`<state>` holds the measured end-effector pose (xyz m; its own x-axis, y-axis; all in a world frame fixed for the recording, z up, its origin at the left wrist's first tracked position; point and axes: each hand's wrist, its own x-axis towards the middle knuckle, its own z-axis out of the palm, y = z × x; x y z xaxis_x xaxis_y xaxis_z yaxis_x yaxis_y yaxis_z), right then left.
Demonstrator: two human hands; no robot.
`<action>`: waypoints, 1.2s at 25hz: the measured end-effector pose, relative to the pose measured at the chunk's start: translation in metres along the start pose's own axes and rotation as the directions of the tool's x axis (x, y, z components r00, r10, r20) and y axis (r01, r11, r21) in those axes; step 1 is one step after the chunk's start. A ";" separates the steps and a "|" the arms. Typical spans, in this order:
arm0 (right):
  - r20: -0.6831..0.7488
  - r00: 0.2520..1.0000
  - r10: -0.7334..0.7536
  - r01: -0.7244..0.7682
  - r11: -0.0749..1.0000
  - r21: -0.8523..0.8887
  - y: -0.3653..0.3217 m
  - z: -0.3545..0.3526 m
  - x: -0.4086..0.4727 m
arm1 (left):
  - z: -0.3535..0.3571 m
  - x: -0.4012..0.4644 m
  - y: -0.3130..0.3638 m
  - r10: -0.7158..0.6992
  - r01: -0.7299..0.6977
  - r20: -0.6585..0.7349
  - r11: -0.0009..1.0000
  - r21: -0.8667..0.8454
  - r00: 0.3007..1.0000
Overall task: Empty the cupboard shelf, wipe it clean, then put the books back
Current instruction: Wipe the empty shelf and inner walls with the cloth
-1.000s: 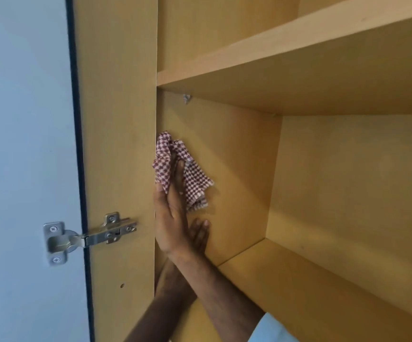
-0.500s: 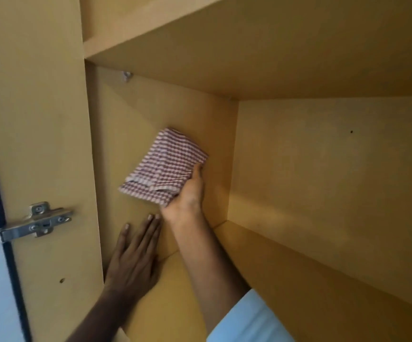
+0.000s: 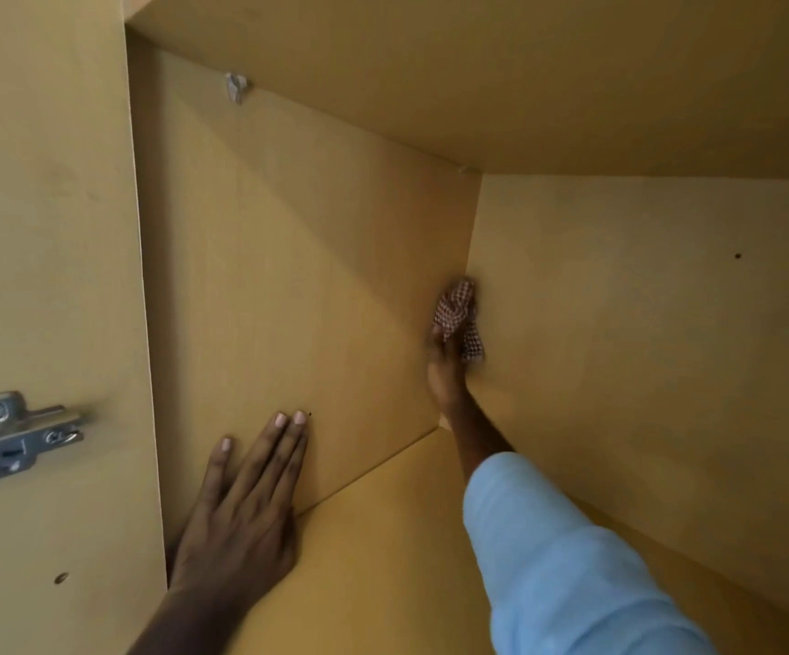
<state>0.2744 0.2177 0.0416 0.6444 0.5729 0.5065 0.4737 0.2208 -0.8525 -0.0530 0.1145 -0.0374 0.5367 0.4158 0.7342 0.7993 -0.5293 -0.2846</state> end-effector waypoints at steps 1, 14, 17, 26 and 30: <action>0.012 0.998 0.064 -0.064 0.997 0.048 0.012 0.013 -0.001 | -0.002 0.000 0.000 0.004 -0.003 0.005 1.000 -0.009 1.000; 0.372 0.874 -0.314 0.313 0.947 0.063 -0.111 0.068 -0.223 | -0.034 -0.017 0.005 0.077 0.002 0.328 0.973 -0.232 0.942; 0.480 0.729 -0.488 0.403 0.873 0.275 -0.146 0.068 -0.270 | -0.042 -0.044 0.003 0.030 0.079 0.234 0.893 -0.442 0.972; 0.719 0.695 -0.014 -0.634 0.459 0.622 -0.161 0.034 -0.283 | -0.029 -0.041 0.000 0.219 0.064 0.289 0.685 -0.725 0.932; 0.674 0.679 0.291 -0.734 0.275 0.621 -0.142 0.012 -0.231 | -0.022 -0.051 -0.005 0.272 0.115 0.427 0.716 -0.689 0.862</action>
<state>0.0509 0.0631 0.0441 0.1710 0.9852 0.0092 -0.7151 0.1305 -0.6867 -0.0904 0.0800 -0.0595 0.7959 0.5300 0.2927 0.4475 -0.8406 0.3051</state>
